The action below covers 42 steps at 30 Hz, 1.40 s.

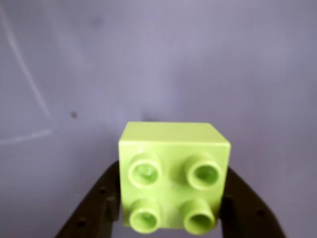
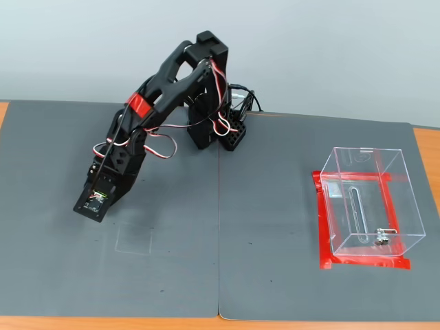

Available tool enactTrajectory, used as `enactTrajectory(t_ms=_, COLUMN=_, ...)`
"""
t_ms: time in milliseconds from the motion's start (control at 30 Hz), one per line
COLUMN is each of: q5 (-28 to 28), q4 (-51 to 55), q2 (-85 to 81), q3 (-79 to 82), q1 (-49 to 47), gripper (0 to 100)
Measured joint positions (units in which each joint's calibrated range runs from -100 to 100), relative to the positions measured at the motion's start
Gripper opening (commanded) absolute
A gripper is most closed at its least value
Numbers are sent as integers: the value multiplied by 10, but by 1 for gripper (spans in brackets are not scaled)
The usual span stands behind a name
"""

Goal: Pick the green lego block and place it into the transparent box

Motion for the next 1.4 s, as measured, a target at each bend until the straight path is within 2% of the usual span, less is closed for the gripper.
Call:
enactTrajectory(t_ms=267, q5=0, q4=0, q2=-128, q3=0, q1=-65, gripper=9)
enactTrajectory(t_ms=533, q5=-7, q4=1, q2=-246, q3=0, q1=-186, gripper=9)
enactTrajectory(t_ms=933, q5=-28, q4=1, q2=-340, q3=14, q1=-410, gripper=9)
enactTrajectory(t_ms=1400, q5=-29, q4=1, q2=-350, q3=14, q1=-699, gripper=9)
